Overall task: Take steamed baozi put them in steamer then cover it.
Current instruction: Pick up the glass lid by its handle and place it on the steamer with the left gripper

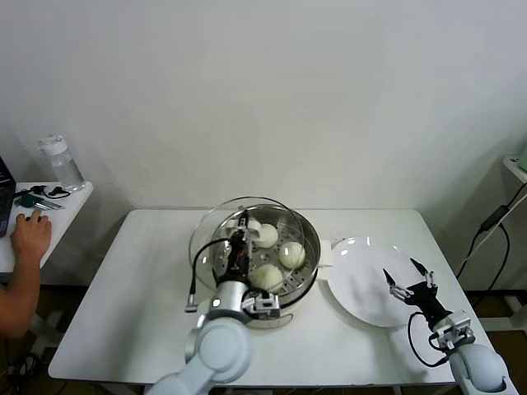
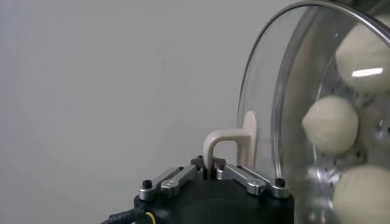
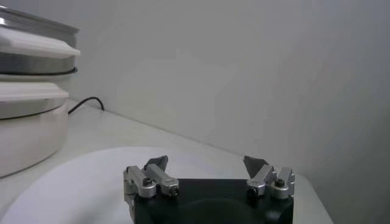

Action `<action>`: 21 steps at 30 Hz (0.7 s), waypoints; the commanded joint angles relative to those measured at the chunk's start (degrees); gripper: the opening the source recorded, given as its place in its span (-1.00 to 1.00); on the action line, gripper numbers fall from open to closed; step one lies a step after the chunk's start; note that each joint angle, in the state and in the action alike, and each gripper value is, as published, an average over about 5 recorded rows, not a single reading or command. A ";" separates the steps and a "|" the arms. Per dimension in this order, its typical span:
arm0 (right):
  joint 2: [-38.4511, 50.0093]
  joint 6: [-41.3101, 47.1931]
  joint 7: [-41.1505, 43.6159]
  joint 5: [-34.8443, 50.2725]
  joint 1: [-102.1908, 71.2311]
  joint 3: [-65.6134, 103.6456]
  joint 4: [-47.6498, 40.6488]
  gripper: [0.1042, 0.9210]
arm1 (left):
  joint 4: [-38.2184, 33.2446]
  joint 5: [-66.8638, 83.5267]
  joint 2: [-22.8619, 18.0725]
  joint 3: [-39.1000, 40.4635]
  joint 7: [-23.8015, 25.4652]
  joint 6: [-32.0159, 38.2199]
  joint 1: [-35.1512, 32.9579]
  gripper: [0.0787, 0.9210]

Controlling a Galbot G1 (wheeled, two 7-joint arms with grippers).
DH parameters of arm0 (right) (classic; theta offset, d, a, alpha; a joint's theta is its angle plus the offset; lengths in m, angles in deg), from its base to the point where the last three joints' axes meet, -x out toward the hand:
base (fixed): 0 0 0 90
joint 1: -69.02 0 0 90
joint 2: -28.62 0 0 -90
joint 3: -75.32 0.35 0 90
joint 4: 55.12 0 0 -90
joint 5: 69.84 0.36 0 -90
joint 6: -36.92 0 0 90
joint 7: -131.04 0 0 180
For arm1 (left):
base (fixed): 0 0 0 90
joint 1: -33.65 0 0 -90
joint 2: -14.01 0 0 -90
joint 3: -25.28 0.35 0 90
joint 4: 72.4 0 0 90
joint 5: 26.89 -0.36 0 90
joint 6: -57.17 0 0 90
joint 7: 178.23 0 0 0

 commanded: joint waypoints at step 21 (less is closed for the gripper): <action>-0.40 -0.75 0.37 -0.18 -0.48 1.75 -0.32 0.76 | 13.20 -6.94 -7.94 2.96 1.65 -1.79 4.59 -0.81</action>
